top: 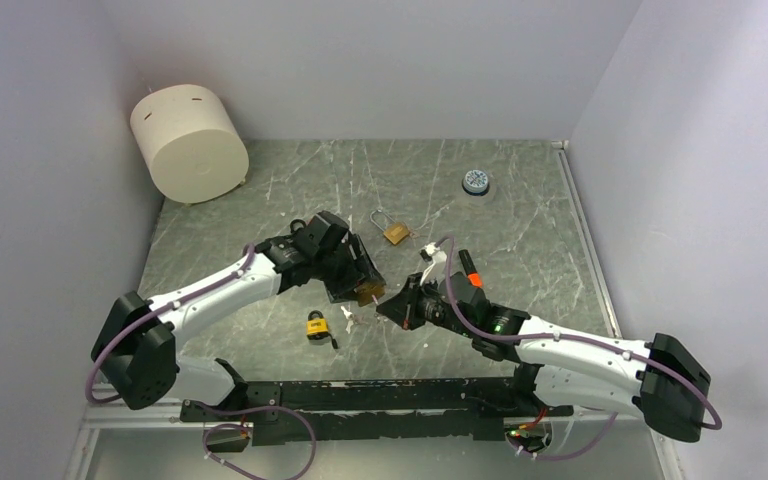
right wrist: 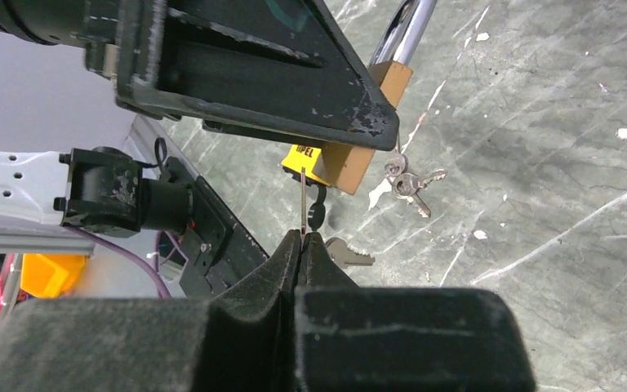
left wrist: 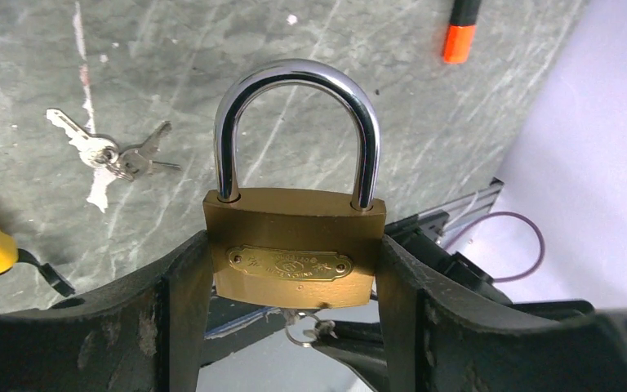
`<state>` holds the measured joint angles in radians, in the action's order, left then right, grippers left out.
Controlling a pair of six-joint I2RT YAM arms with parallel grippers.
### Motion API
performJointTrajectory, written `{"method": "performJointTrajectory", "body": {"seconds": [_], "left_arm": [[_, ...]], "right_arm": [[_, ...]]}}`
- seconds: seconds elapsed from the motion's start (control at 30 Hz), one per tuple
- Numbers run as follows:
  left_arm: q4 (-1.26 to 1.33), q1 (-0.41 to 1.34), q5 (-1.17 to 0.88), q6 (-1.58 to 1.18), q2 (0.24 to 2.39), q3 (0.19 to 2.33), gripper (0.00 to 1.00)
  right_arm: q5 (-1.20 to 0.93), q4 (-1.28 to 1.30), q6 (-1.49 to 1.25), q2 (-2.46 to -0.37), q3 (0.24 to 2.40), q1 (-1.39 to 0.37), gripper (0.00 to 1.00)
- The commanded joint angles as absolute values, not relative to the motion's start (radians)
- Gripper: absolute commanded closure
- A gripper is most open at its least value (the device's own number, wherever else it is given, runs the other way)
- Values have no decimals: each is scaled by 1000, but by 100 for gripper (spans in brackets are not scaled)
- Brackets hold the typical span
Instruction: Unlock with the key
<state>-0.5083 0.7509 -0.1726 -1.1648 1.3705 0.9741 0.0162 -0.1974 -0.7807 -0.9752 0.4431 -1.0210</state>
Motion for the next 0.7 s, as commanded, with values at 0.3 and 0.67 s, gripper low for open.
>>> {"method": "performJointTrajectory", "body": {"seconds": [0.3,0.67], "left_arm": [[-395,736,-271,-1184,1292,992,69],[-415,728,-247,-1186,1279,996,70]], "right_arm": [[6,-228,-794,-969,471,-1024,100],[10,-94,-786,-977,542,-1023,100]]}}
